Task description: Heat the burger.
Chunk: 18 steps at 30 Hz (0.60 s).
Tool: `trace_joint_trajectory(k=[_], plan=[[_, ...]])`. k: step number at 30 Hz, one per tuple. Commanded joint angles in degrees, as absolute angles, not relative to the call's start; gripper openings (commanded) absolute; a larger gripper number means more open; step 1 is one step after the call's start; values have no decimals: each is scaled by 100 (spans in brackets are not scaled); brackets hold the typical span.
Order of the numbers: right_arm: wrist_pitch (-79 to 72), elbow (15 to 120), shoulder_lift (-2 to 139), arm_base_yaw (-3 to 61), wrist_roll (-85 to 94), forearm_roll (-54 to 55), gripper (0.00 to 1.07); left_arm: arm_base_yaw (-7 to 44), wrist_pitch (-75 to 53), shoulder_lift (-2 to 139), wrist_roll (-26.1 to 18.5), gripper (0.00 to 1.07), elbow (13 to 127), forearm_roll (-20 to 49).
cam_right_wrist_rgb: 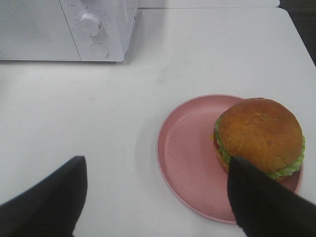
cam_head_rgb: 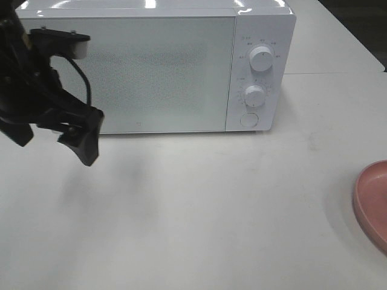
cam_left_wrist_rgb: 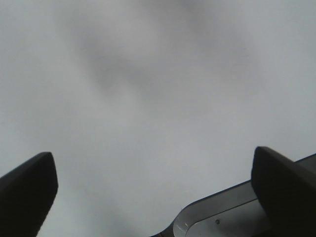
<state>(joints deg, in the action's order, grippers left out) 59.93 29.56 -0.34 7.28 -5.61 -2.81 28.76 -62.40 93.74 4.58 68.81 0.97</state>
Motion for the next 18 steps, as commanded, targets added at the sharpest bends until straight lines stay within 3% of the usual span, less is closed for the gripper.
trace_joint_trajectory(k=[1,6,7,10,12,18], plan=[[5942,2939,-183,699,-516,-298,75,2235,-6446,9053,447,100,6715,149],[5942,2939,-183,699,-516,-298,75,1610,-6383,8646,292,100,6234,149],[5942,2939,-183,699,-516,-298,75,1243,-6325,8377,218,100,5919,149],[5942,2939,-183,699,-516,-298,75,911,-6245,8142,218,100,5632,155],[5942,2939,-183,699,-516,-298,75,390,-6194,7764,218,100,5208,235],[5942,2939,-183,699,-516,-298,75,-155,-6142,6893,223,100,4372,332]])
